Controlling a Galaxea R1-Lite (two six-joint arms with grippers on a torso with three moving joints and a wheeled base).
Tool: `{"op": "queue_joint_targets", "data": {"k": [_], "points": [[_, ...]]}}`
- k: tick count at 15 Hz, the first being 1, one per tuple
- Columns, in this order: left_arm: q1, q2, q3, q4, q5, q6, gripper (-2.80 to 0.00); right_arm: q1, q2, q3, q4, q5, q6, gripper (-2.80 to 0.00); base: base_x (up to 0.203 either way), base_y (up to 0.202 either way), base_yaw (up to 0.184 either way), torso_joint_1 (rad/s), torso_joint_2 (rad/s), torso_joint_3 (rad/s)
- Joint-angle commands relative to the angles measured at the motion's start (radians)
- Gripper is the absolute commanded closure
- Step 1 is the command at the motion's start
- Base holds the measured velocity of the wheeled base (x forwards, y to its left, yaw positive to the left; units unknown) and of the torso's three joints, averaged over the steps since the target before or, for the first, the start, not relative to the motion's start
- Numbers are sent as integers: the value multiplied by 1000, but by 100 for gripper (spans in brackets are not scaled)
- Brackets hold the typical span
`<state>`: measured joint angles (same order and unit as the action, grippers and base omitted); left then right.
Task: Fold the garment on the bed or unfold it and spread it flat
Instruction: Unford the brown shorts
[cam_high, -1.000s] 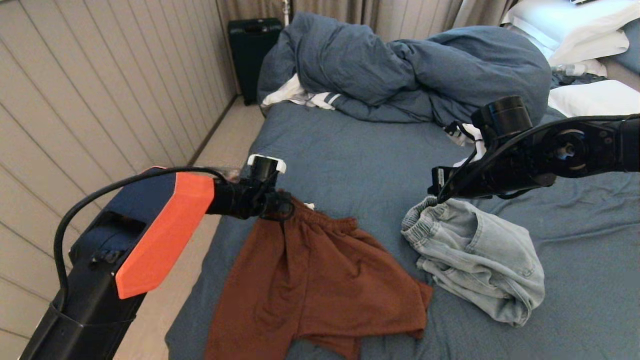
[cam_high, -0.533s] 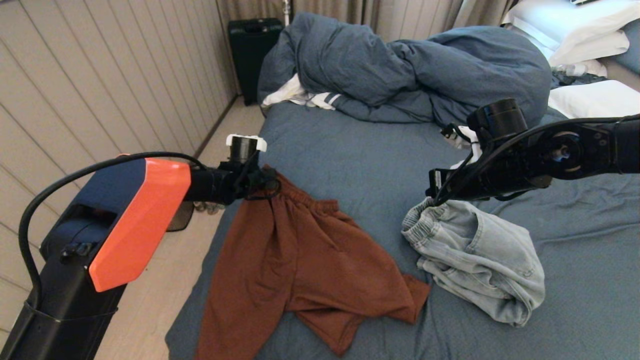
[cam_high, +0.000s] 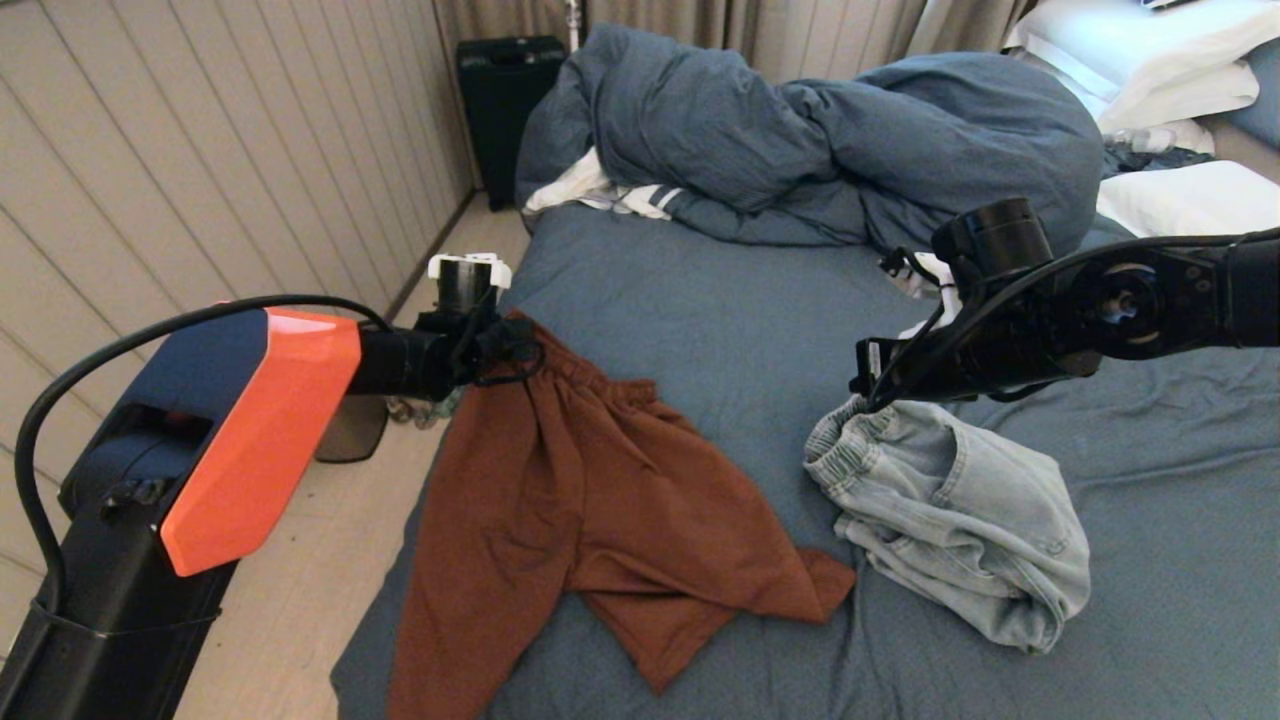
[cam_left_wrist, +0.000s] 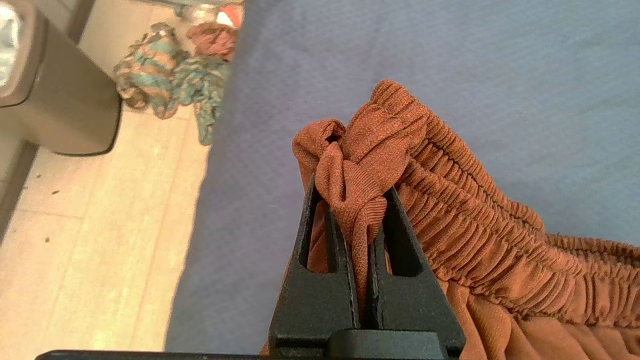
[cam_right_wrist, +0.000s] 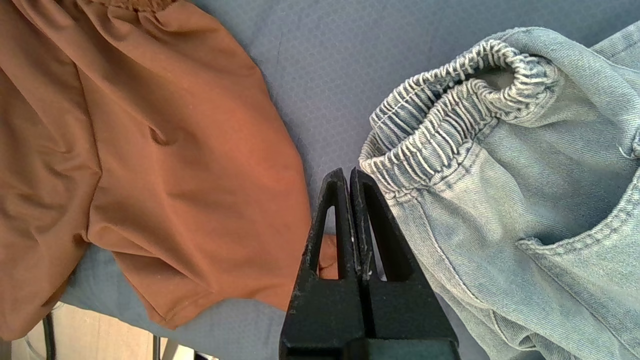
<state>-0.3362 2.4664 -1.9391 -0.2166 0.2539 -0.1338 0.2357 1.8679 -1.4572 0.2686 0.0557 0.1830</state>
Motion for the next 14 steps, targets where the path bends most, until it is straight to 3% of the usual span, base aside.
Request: {"op": "queue_joint_targets", "data": {"k": [1,4,5,14], "points": [[3,5,0,-7,5,28,0,0,-1,0,1,1,2,0,0,0,0,0,0,0],[5,6,0,-7,38,35,0,2,-3,1,1,1,3,0,0,0,0,0,0,0],[4,8,0,-5,55,40,-280,2,-3,1,1,1,3,0,0,0,0,0,0,0],[3,8,0,-7,66,43,-280,8,-6,6,1,1,3,0,0,0,0,0,0,0]]}}
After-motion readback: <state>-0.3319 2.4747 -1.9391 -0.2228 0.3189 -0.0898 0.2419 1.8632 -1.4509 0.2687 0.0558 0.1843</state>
